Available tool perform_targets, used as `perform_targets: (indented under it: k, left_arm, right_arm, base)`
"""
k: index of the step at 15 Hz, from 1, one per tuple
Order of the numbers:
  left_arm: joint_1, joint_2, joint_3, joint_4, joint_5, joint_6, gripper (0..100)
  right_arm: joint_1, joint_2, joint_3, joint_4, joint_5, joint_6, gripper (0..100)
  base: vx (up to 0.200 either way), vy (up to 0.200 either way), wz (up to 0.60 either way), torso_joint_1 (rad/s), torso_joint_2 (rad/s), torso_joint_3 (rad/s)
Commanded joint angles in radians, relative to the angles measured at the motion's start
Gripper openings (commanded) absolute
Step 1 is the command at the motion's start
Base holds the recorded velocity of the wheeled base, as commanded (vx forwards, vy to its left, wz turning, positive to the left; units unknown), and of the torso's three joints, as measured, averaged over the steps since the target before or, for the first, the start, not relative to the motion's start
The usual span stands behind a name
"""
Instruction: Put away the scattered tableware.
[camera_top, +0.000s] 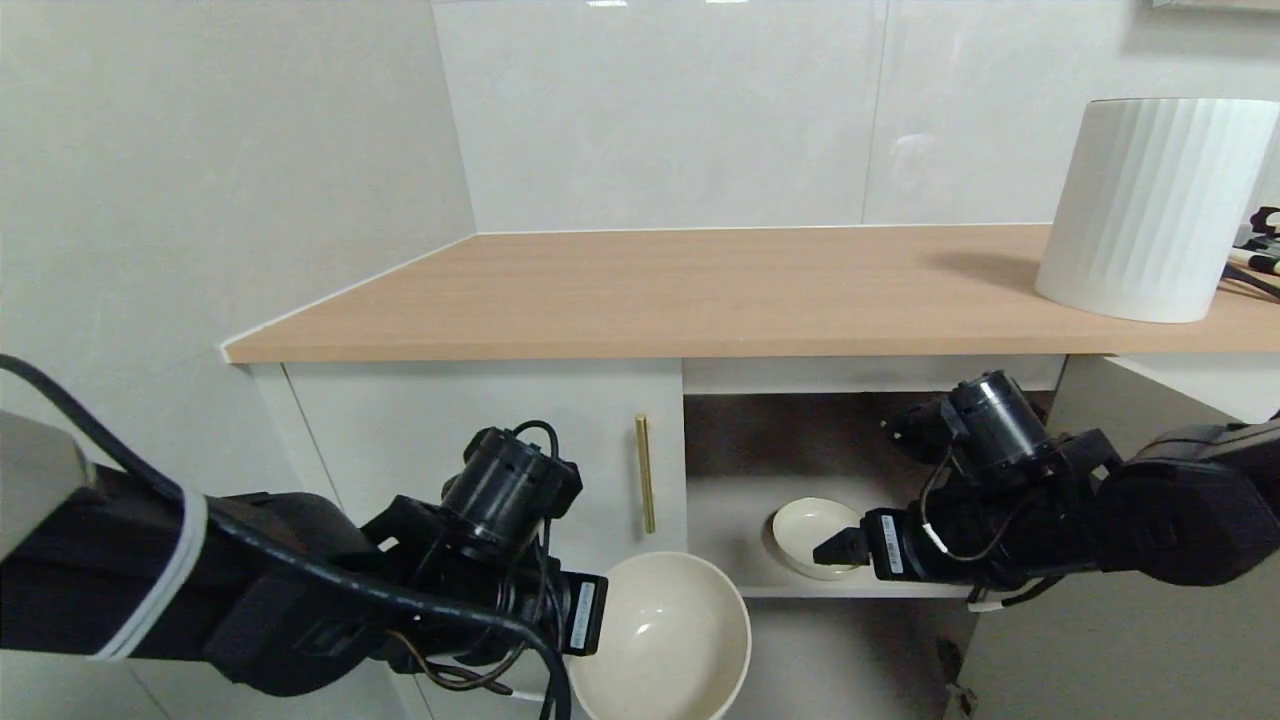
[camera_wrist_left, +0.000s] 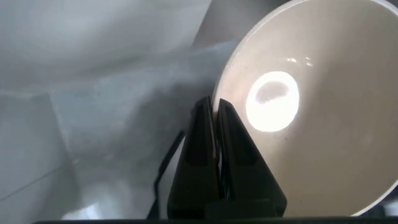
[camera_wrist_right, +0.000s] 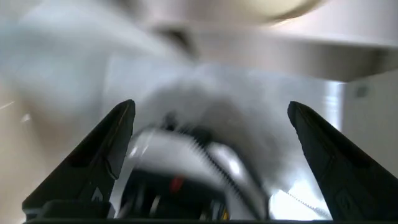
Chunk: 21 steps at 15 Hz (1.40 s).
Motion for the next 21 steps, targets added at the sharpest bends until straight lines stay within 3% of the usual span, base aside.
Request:
perform_targets:
  k: [1,5,11,20,21]
  left_arm:
    - [-0.038,0.074,0.002,-0.003,0.016,0.001,0]
    - [-0.064,0.083,0.001,-0.005,0.016,0.0,0]
    - [-0.087,0.061,0.002,-0.006,0.023,-0.002,0]
    - [-0.095,0.058,0.004,-0.006,0.023,-0.002,0]
    - [-0.095,0.06,0.004,-0.006,0.023,-0.003,0]
  right_arm:
    - [0.09,-0.098,0.003,0.039,0.012,0.002,100]
    - [0.181,-0.066,0.001,0.087,0.008,0.002,100]
    - [0.242,0.049,-0.017,0.087,-0.055,0.002,100]
    - [0.262,0.154,-0.049,0.079,-0.066,0.035,100]
    - [0.262,0.151,-0.051,0.079,-0.066,0.036,0]
  base:
    - [0.0,0.0,0.0,0.0,0.0,0.0]
    - [0.0,0.0,0.0,0.0,0.0,0.0]
    - [0.0,0.0,0.0,0.0,0.0,0.0]
    - [0.0,0.0,0.0,0.0,0.0,0.0]
    - [0.0,0.0,0.0,0.0,0.0,0.0]
